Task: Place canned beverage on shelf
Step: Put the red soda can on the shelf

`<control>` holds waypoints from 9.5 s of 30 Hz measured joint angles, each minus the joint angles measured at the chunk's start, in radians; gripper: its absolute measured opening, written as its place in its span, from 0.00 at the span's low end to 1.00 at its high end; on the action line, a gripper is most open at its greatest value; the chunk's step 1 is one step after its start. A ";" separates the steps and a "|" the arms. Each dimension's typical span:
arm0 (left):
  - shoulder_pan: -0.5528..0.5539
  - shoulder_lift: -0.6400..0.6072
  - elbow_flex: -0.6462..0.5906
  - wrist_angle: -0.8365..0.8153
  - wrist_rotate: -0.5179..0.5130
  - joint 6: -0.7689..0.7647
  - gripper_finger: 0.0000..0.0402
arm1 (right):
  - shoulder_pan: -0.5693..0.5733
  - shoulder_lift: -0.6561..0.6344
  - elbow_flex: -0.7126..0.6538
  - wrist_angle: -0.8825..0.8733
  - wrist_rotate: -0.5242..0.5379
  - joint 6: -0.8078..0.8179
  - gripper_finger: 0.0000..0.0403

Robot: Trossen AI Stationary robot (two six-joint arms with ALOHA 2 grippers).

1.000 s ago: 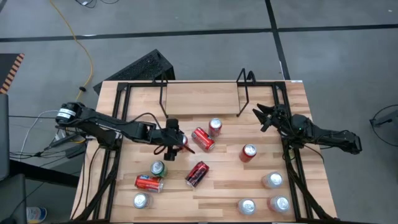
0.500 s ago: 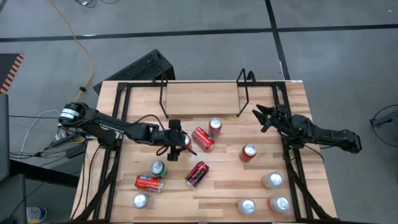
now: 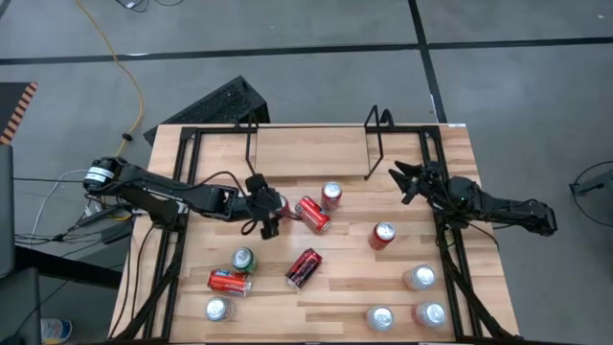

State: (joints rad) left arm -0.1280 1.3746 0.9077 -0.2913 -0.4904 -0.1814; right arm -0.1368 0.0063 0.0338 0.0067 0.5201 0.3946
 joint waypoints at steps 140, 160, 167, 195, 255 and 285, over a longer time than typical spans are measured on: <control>0.325 -0.504 0.163 -0.393 0.247 0.011 0.83 | -0.366 1.532 1.321 -1.161 0.107 0.177 0.20; 0.325 -0.504 0.163 -0.400 0.248 0.008 0.83 | -0.345 1.475 1.418 -1.126 0.045 0.073 0.20; 0.326 -0.504 0.163 -0.405 0.248 0.008 0.83 | -0.262 1.426 1.586 -0.955 -0.075 -0.095 0.20; 0.326 -0.504 0.162 -0.482 0.249 0.003 0.83 | -0.090 1.895 1.595 -0.204 -0.313 -0.429 0.83; 0.326 -0.504 0.162 -0.482 0.243 -0.051 0.83 | -0.072 2.043 1.596 -0.188 -0.062 0.114 0.68; 0.326 -0.504 0.089 -0.470 0.206 -0.042 0.83 | -0.053 2.018 1.594 -0.151 -0.007 0.152 0.68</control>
State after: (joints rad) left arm 0.1978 0.8703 0.9969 -0.7618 -0.2848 -0.2234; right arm -0.1899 2.0246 1.6276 -0.1445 0.5131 0.5464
